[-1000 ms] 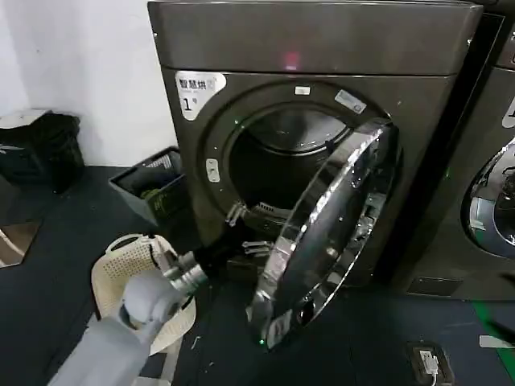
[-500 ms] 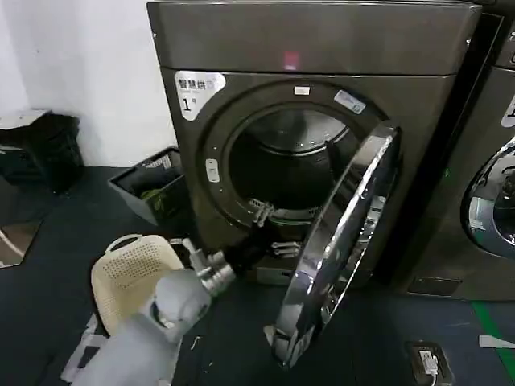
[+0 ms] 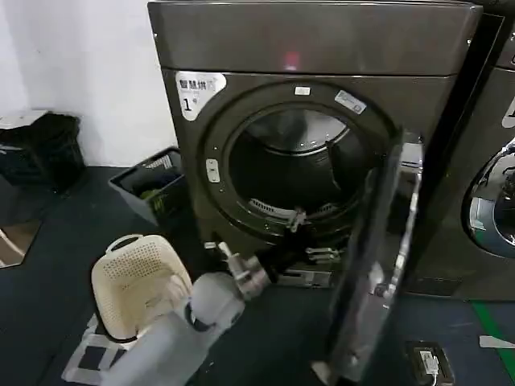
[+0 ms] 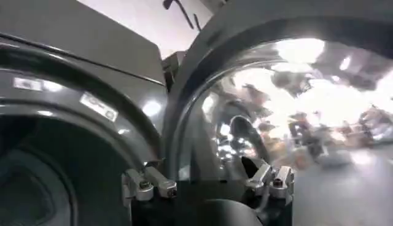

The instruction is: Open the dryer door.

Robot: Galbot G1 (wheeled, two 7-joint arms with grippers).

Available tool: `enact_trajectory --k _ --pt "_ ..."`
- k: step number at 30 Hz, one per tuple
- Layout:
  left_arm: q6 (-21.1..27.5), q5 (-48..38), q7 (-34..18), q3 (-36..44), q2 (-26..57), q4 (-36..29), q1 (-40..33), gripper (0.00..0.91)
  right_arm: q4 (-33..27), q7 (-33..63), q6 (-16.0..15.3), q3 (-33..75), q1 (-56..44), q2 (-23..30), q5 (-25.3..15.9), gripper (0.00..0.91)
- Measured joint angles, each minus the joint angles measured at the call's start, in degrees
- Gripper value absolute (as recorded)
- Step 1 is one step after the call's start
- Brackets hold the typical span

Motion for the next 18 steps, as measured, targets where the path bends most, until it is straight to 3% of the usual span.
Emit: enact_trajectory --k 5,10,18 --pt "0.83 1.91 -4.64 4.47 -3.26 1.69 -1.96 0.907 0.39 5.00 -3.68 2.53 1.23 1.92 -2.32 0.907" --pt "1.11 2.81 -6.40 8.36 -7.10 3.98 -3.59 0.907 0.04 9.38 -3.71 4.76 2.06 3.77 -6.85 0.907" --pt "1.19 3.39 -7.51 11.94 -13.48 9.07 -6.29 0.907 2.14 12.12 -3.13 8.31 2.18 7.93 -9.59 0.907"
